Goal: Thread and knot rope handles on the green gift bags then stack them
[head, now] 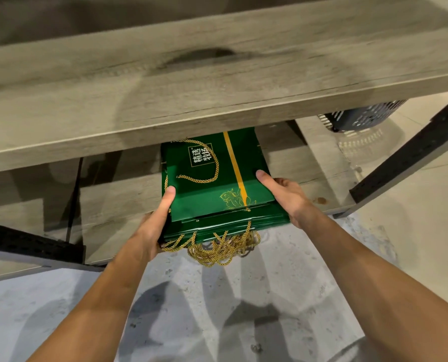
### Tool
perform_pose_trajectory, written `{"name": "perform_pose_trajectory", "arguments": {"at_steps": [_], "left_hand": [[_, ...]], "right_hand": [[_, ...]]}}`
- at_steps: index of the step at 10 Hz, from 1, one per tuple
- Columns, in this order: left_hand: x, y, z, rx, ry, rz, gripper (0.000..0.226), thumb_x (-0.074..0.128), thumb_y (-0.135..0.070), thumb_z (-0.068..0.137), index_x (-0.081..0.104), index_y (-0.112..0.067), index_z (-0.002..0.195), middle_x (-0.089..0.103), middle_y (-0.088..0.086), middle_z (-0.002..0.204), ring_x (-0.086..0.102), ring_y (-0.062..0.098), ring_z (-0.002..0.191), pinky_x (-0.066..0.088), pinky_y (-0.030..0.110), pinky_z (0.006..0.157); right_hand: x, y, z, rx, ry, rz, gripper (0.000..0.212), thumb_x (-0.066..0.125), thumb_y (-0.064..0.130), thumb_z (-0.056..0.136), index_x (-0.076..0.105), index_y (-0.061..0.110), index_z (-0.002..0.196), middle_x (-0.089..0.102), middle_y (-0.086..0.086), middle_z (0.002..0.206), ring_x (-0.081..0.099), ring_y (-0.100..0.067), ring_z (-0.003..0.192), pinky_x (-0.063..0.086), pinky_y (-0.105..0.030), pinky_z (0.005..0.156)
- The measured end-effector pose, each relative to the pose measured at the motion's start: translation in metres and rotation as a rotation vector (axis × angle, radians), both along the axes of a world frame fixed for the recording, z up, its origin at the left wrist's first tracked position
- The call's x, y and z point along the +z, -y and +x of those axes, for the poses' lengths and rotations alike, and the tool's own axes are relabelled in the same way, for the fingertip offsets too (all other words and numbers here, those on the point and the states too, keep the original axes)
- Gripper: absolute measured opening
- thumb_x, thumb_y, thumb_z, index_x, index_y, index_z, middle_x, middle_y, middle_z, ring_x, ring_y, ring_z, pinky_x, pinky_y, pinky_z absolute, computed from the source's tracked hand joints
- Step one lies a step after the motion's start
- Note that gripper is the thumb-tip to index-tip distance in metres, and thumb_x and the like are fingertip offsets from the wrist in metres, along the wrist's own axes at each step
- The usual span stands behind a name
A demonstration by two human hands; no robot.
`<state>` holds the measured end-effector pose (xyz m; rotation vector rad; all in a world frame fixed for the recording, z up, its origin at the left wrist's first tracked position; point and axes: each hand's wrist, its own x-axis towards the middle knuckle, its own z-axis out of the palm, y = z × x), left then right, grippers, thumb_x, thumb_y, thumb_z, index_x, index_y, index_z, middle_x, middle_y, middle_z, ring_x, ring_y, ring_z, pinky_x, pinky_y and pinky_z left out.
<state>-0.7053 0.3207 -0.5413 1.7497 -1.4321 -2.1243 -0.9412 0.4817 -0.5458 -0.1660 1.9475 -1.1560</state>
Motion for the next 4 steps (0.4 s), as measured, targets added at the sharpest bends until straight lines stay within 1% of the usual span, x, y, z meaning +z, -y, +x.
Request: {"name": "perform_pose_trajectory", "arguments": {"at_steps": [1,2,3,4], "left_hand": [[0.011,-0.004,0.002,-0.009,0.111,-0.333,0.08,0.06,-0.082,0.074,0.061,-0.024,0.129,0.069,-0.001,0.12,0.067,0.025,0.108,0.048,0.041,0.102],[0.03,-0.008,0.005,-0.105,0.157,-0.738,0.054,0.06,-0.048,0.095,0.054,-0.015,0.137,0.061,0.001,0.122,0.063,0.028,0.108,0.047,0.036,0.097],[0.074,-0.017,0.015,-0.494,0.259,-1.261,0.034,0.053,-0.024,0.094,0.065,-0.007,0.121,0.064,0.011,0.114,0.064,0.034,0.097,0.051,0.041,0.086],[0.111,-0.035,0.026,-0.741,0.42,-1.228,0.037,0.054,-0.024,0.093,0.062,-0.011,0.127,0.063,0.011,0.118,0.064,0.034,0.102,0.051,0.044,0.089]], "right_hand": [[0.02,-0.003,0.004,0.146,-0.272,0.051,0.045,0.053,0.067,0.094,0.06,0.023,0.095,0.062,0.003,0.095,0.056,-0.02,0.094,0.039,-0.032,0.084],[0.044,-0.011,0.013,0.291,-0.599,0.135,0.033,0.044,0.044,0.107,0.062,0.017,0.104,0.06,-0.002,0.096,0.054,-0.021,0.087,0.041,-0.033,0.078],[0.09,-0.03,0.033,0.576,-1.044,0.418,0.027,0.04,0.005,0.102,0.064,0.01,0.113,0.067,-0.009,0.108,0.061,-0.025,0.089,0.049,-0.035,0.08],[0.122,-0.042,0.058,0.752,-1.093,0.523,0.031,0.045,0.0,0.096,0.062,0.01,0.121,0.066,-0.009,0.116,0.064,-0.025,0.101,0.05,-0.036,0.09]]}}
